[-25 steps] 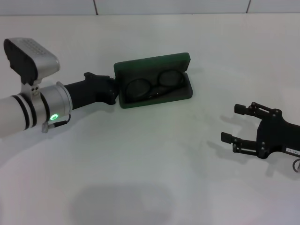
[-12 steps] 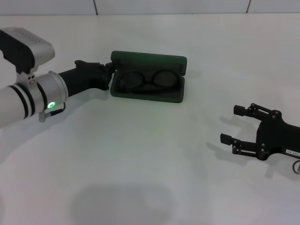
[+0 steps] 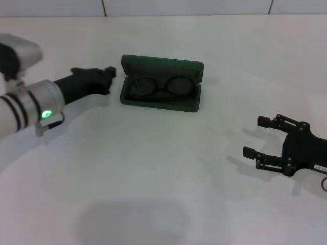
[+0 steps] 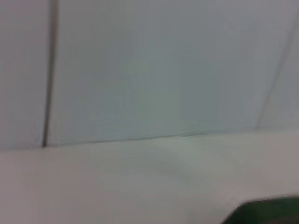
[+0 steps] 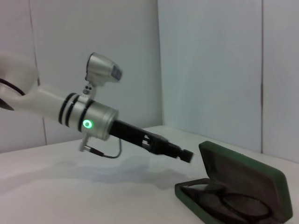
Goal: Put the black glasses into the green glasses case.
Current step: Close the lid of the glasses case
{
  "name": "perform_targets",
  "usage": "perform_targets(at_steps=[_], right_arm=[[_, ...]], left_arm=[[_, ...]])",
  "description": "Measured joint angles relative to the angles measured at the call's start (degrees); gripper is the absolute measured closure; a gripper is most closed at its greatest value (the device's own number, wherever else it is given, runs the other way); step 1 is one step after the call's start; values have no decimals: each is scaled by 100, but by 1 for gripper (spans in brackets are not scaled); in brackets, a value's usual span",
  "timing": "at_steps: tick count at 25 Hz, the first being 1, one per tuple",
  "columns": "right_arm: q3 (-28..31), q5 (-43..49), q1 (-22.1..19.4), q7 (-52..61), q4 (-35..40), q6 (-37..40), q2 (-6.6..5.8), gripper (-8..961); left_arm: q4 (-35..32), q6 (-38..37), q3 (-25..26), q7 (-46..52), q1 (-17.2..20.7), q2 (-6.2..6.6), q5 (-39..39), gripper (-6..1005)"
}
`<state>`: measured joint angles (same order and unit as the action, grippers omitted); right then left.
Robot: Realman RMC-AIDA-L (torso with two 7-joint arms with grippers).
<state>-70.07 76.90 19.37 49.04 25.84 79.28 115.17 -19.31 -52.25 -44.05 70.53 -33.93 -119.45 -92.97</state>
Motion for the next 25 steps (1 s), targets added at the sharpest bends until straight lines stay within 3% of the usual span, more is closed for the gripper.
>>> perform_targets(at_steps=[3,7,13,19,25], right_arm=[[2,0,-7,0,0,-1,-2,129],[8,-2,-22,-8,0,-40,-3,130],[12,-17,-35,-55,0,-54,2,130],[11,-27,-41,-59,0,-59,5,131],[11,-27,-53,-62,0,-48,5,131]], left_arm=[[-588,-454,-55,1378,362,22,-143,984],[-1211,-1062,-112,2073,691,-32,-152,984],[-1977,-1249,-618,2710,648,-50,142,984],[-2637,71,-2133,3611,43,-60,166,985],[-2482,2088,-3727,4306,-427,-70,171,989]])
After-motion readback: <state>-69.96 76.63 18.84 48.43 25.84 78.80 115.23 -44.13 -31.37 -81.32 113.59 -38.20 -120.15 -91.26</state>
